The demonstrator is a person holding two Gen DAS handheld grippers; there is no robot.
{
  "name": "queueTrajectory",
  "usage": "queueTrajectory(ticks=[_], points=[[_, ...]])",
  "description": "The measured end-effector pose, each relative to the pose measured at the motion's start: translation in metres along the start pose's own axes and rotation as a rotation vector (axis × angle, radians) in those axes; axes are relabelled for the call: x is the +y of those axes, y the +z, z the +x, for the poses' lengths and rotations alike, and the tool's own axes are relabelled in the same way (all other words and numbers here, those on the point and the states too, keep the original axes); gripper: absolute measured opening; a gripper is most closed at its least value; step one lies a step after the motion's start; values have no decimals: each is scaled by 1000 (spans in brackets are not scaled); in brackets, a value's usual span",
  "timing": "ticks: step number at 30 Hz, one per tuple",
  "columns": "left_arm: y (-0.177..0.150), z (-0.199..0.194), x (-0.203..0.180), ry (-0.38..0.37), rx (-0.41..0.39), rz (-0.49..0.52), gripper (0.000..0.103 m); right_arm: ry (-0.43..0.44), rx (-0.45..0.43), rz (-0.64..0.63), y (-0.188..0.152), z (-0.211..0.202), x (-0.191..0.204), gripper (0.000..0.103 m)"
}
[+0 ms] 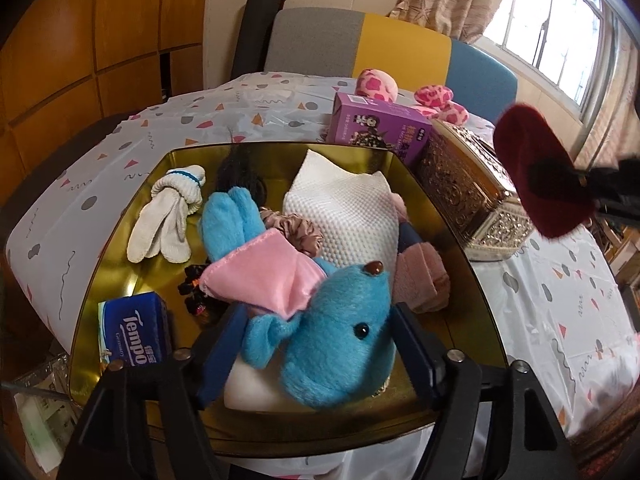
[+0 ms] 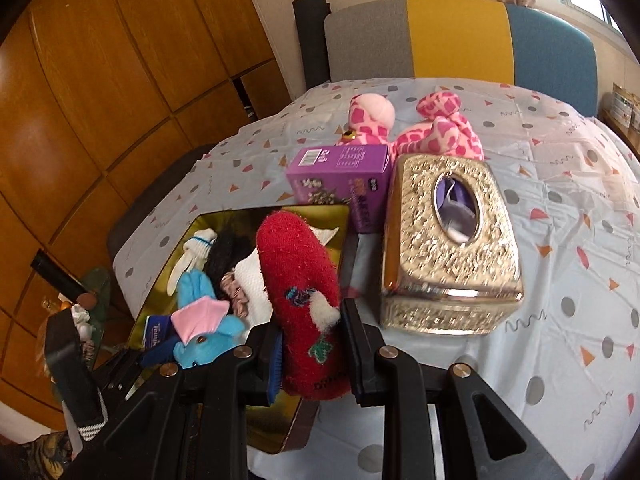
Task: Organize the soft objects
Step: 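Lower the red plush into the gold tray and open the right gripper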
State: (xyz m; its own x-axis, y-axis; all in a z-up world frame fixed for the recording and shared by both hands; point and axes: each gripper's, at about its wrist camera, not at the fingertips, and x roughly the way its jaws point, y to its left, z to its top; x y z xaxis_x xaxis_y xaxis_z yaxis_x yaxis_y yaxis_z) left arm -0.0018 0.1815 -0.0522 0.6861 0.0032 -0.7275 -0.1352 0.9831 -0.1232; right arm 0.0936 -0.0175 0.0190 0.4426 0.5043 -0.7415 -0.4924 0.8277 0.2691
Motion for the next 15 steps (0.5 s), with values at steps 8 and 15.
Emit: queueTrajectory(ticks=[8,15], points=[[7,-8,15,29,-44,-54,89,42,62,8,-24,13,13,25],[11,-15,28,86,-61,-81,98,65,135,16,-43,37,31,25]])
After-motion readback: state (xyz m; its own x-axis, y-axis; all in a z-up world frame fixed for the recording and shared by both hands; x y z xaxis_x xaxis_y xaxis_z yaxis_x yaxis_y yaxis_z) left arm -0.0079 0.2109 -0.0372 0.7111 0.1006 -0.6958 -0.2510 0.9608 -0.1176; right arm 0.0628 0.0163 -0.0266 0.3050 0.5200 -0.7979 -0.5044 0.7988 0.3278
